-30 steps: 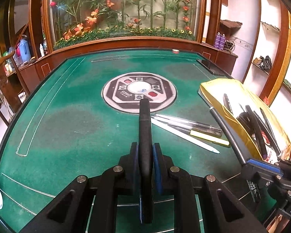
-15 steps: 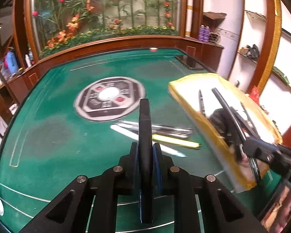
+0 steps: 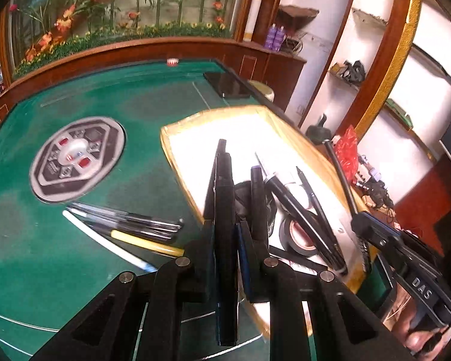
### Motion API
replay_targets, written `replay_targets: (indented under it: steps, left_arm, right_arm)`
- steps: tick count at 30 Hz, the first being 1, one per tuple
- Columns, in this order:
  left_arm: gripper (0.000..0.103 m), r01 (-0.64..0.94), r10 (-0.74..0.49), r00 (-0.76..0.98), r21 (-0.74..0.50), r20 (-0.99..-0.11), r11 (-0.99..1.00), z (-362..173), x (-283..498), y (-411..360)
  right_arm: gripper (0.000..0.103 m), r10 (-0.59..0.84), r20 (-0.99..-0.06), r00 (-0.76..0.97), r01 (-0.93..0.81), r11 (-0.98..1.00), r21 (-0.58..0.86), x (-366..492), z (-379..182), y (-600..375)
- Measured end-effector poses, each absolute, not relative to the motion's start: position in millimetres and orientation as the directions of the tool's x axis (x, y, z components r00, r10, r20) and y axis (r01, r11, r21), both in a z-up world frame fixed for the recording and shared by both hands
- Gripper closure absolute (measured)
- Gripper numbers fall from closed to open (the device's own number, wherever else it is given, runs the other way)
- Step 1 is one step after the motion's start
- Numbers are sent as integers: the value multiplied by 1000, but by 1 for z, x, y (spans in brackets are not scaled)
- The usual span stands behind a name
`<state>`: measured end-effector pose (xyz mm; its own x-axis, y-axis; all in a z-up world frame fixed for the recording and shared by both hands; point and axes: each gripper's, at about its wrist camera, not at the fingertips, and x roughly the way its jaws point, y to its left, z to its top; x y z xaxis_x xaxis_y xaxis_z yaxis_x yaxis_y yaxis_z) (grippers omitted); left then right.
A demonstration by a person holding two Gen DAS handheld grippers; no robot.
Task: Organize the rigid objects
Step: 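Lower both held black markers into the tray and open both tools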
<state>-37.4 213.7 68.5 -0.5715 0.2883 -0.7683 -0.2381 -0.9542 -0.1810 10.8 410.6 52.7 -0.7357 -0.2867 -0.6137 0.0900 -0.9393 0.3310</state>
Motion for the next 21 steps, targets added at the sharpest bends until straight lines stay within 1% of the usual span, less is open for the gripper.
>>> replay_targets:
  steps: [4,11,16,21]
  left_arm:
    - [87,-231,281,-544,-180,-790,-956,56,-44,223]
    - [86,-262,262,-547,-134,-795,-956,46,-44,253]
    - [87,-296,285,-519,-144,-806,-944,40,-44,269]
    - [87,-304,296,-508,-153,-809,-940,36,-42,270]
  right_arm:
    - [94,-241,-655,-716,48,-953,298,0,40,418]
    - [94,-215,-706,-675,32,-964,263,-16,26,419]
    - [94,-198,-719,-667,29,-970,240,-21,24,418]
    - [94,-173,-722,-670,14,-975,221,-23,22,420]
